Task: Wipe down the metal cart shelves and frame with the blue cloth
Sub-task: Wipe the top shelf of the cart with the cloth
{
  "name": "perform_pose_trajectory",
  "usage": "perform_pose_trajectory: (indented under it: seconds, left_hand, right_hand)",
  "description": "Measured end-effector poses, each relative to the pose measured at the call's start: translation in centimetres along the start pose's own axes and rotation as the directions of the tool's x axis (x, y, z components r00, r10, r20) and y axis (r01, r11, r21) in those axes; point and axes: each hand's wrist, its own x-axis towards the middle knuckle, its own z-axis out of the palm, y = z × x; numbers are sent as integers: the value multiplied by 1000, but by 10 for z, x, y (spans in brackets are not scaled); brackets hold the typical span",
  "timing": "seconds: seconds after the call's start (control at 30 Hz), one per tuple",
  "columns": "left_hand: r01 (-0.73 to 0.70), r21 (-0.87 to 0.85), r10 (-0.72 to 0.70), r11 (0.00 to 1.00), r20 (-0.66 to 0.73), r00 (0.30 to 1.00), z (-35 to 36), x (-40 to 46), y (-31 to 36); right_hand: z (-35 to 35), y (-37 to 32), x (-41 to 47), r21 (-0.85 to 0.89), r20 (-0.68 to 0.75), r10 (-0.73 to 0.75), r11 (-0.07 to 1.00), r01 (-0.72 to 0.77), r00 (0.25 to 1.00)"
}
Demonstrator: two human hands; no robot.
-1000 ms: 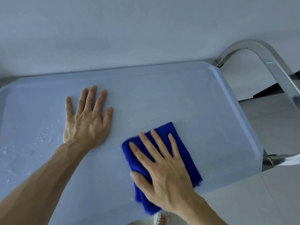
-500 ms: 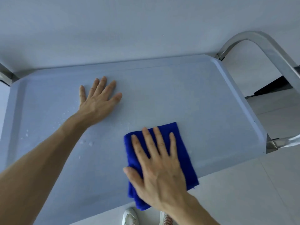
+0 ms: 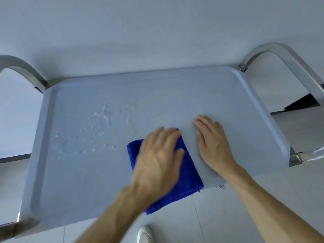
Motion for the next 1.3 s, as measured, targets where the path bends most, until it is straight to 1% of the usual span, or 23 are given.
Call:
perform_pose_trajectory:
  seconds: [0.07, 0.1, 0.17, 0.23, 0.33, 0.4, 0.43, 0.5, 0.57, 0.6, 0.67, 0.7, 0.83, 0.9, 0.97, 1.03, 1.1, 1.13, 1.2, 1.3]
  left_hand:
    - [-6, 217, -19, 976, 110, 994, 23, -15, 18]
    - [-11, 298, -40, 955, 165, 986, 33, -20, 22]
    - [-34, 384, -55, 923, 219, 974, 45, -26, 22]
    - [-47, 388, -44, 920, 221, 974, 44, -29, 15]
    - [-75, 393, -18, 917, 229, 973, 23, -43, -9]
    - [-43, 420, -45, 906, 198, 979, -1, -59, -38]
    - [8, 420, -81, 907, 158, 984, -14, -67, -55]
    - [167, 390, -217, 905, 87, 972, -41, -80, -84]
    - [294, 412, -345, 862, 53, 937, -55, -86, -97]
    - [316, 459, -375, 830, 40, 926, -54, -86, -98]
    - [307, 540, -382, 783, 29, 924, -43, -79, -89]
    - [292, 557, -369, 778, 27, 929, -33, -72, -79]
    - [187, 496, -244, 848, 53, 968, 15, -42, -31]
    - [145, 469, -206, 871, 81, 975, 29, -34, -16]
    - [103, 448, -167, 888, 107, 980, 27, -36, -16]
    - [58, 434, -128, 899, 133, 983, 13, -48, -30]
    - [53, 452, -129, 890, 139, 982, -10, -65, -52]
    - [78, 465, -152, 882, 125, 980, -23, -76, -66]
    - [174, 475, -239, 863, 79, 968, -51, -100, -98]
    - [337, 495, -388, 801, 2, 922, -82, -126, -128]
  right_hand:
    - [6, 1, -4, -59, 8, -19, 998, 20, 1000]
    - [6, 2, -5, -67, 5, -23, 997, 24, 1000]
    - [6, 4, -5, -68, -13, -27, 997, 26, 1000]
    - [6, 7, -4, -69, -35, -38, 997, 35, 999]
    - [10, 11, -3, -83, -81, -72, 994, 65, 994]
    - [11, 13, -2, -90, -97, -79, 994, 70, 992]
    - [11, 13, -1, -86, -97, -77, 994, 69, 992]
    - [12, 10, -1, -82, -98, -74, 994, 66, 992]
    - [13, 6, -3, -91, -97, -63, 994, 54, 993]
    - [14, 4, -3, -99, -92, -57, 994, 48, 994]
    - [15, 1, -3, -119, -74, -49, 992, 40, 996]
    - [14, 1, -2, -124, -65, -45, 992, 36, 997]
    - [13, 7, 1, -114, -64, -40, 993, 33, 997]
    - [11, 9, 1, -107, -74, -53, 993, 45, 996]
    - [10, 9, 0, -91, -76, -72, 994, 65, 994]
    - [9, 8, 0, -73, -80, -74, 995, 69, 994]
    - [7, 5, 1, -61, -77, -63, 996, 59, 995]
    - [6, 4, 1, -58, -72, -58, 997, 54, 996]
    - [6, 3, 1, -66, -69, -54, 997, 49, 996]
    - [6, -1, 1, -89, -76, -47, 995, 40, 996]
